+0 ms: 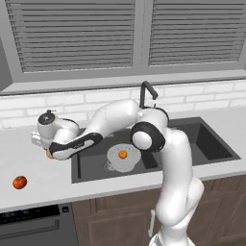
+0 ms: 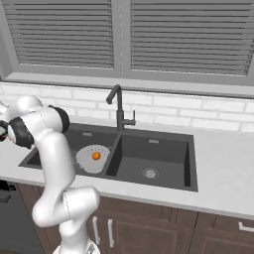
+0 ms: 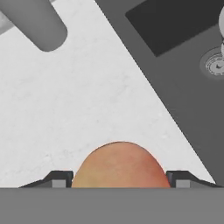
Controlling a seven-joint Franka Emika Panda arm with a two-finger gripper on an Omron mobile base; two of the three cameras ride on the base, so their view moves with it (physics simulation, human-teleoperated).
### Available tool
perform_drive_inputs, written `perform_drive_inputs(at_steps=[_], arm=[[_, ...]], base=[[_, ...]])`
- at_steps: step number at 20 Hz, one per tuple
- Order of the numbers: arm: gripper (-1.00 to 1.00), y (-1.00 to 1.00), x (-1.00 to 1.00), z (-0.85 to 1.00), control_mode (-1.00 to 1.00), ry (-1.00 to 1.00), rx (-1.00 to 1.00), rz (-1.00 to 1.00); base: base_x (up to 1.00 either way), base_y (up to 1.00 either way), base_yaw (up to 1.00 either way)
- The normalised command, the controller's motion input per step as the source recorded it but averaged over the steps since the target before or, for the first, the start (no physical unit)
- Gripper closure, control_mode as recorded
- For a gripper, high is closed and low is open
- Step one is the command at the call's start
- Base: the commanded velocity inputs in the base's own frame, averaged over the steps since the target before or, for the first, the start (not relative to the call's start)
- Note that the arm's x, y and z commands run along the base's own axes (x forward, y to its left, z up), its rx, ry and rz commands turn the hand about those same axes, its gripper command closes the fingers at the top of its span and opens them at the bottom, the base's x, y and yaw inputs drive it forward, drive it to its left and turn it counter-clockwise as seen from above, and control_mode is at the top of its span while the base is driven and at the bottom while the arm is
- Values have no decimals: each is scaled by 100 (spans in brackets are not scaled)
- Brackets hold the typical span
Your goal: Put the colander in the sink, put the tangerine, apple, peach in the colander, and turn on the sink faucet and pour water over the colander.
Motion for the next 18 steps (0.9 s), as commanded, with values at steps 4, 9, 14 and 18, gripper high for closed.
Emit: perform_drive_inputs(at_steps=[4,9,14,18], arm=[[100,-100,1,17,-100,-1,0,-16],[100,-100,31,25,-100,1,0,-16],[100,-100,46,13,-100,6,0,-14],[100,-100,34,0,-100,11,-1,-7]], base=[[0,0,0],[0,0,0],[0,0,0],[0,0,0]])
